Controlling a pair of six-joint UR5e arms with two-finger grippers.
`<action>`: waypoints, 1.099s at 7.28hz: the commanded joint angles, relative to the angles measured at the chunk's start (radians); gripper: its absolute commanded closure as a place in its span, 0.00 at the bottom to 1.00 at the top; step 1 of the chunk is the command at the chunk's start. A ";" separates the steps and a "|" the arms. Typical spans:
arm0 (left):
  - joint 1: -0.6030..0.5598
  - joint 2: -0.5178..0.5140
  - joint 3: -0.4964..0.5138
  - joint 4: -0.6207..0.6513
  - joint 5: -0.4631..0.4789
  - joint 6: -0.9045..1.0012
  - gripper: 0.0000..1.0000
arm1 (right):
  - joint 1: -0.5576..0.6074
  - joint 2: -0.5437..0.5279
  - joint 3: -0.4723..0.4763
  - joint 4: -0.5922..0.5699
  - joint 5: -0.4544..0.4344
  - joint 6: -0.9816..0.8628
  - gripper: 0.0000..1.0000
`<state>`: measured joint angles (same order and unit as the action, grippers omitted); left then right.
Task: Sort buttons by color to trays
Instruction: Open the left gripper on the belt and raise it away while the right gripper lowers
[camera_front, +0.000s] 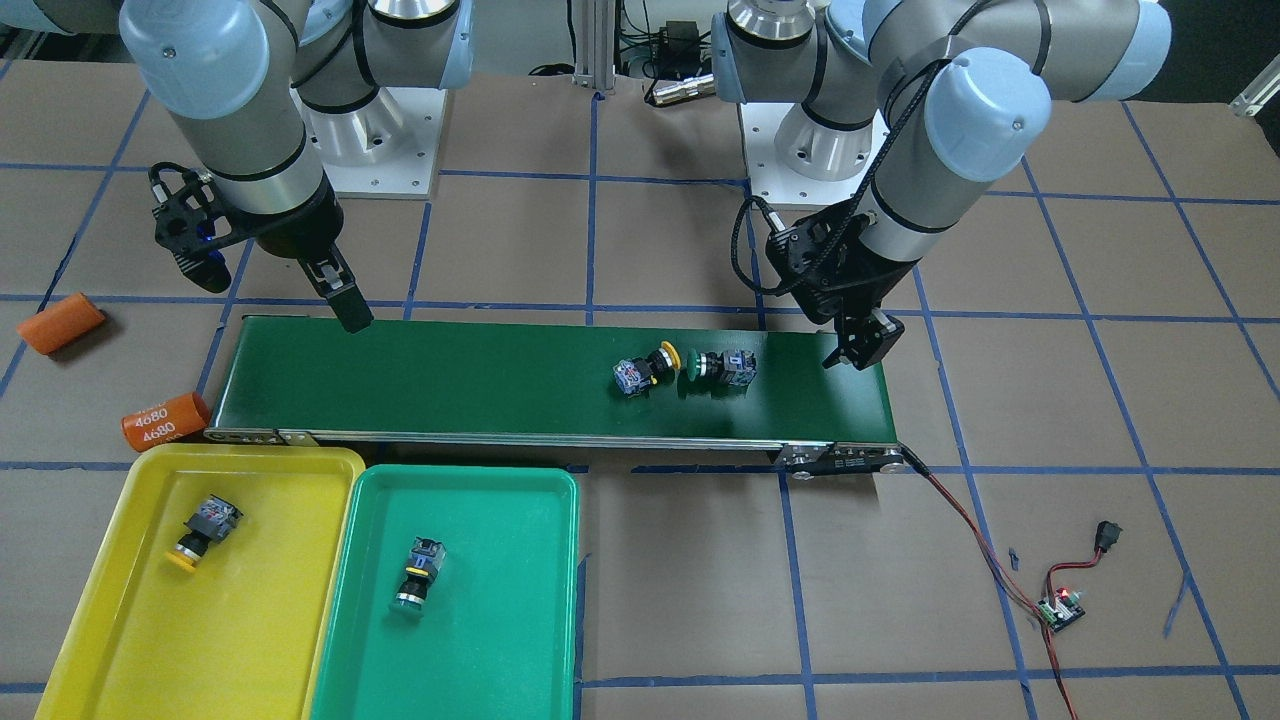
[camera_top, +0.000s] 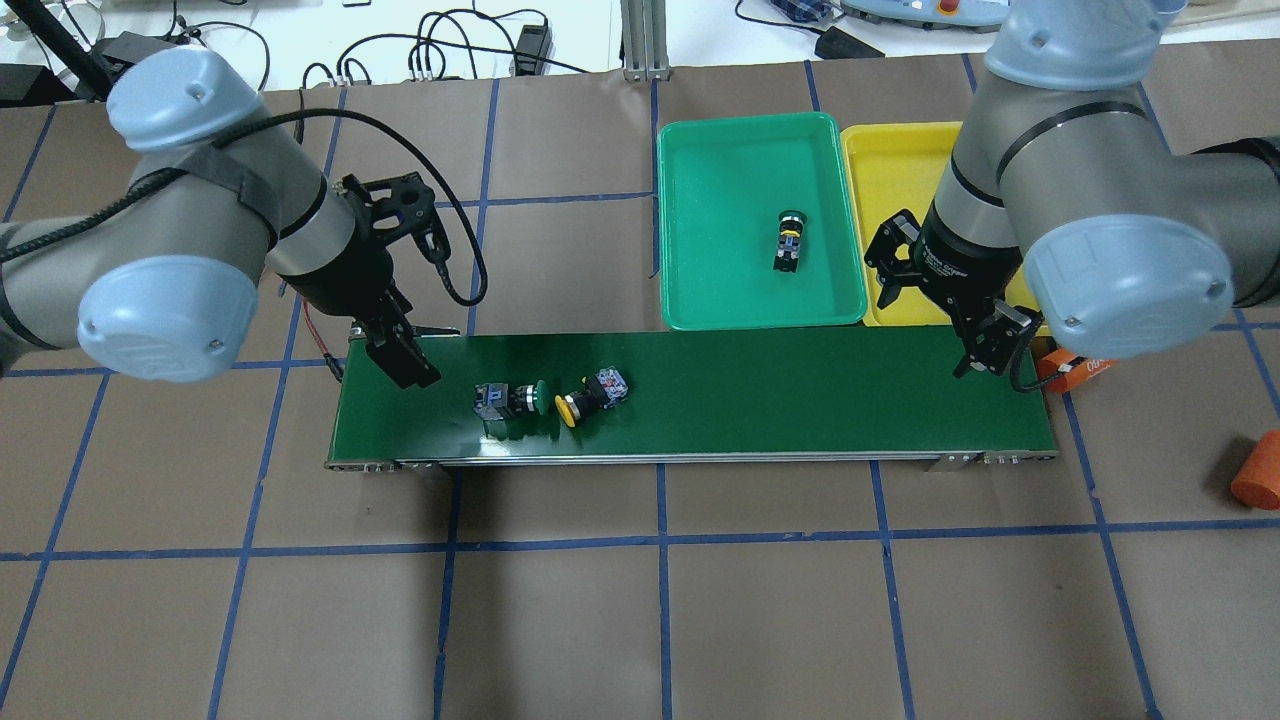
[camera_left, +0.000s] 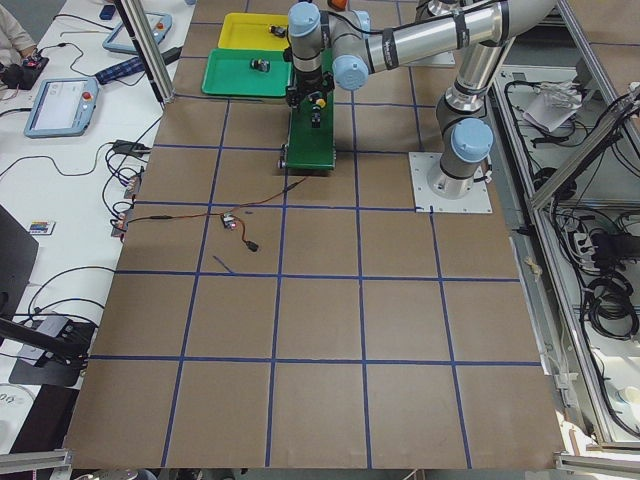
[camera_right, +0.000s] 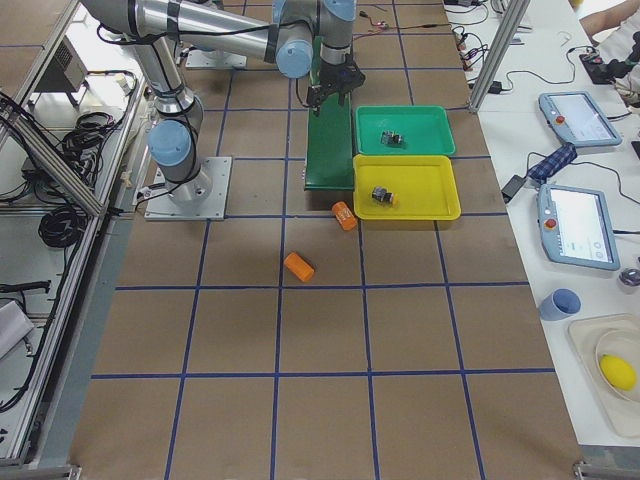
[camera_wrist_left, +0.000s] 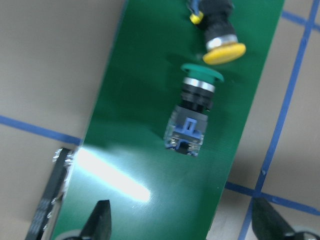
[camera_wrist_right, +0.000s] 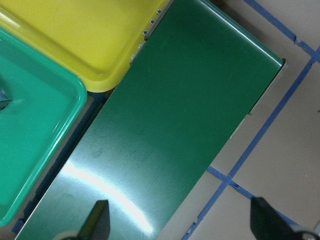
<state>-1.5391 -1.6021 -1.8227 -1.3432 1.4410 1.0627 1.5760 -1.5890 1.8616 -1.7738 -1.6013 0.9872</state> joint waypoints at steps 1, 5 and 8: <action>-0.067 0.004 0.182 -0.124 0.018 -0.177 0.00 | 0.037 0.009 0.005 -0.013 0.073 0.130 0.00; -0.046 0.002 0.287 -0.195 0.092 -0.598 0.00 | 0.068 0.047 0.013 -0.029 0.087 0.202 0.00; -0.046 -0.001 0.307 -0.219 0.127 -0.872 0.00 | 0.076 0.078 0.013 -0.107 0.087 0.205 0.00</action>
<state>-1.5849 -1.6004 -1.5268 -1.5681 1.5624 0.3031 1.6492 -1.5227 1.8740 -1.8641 -1.5155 1.1886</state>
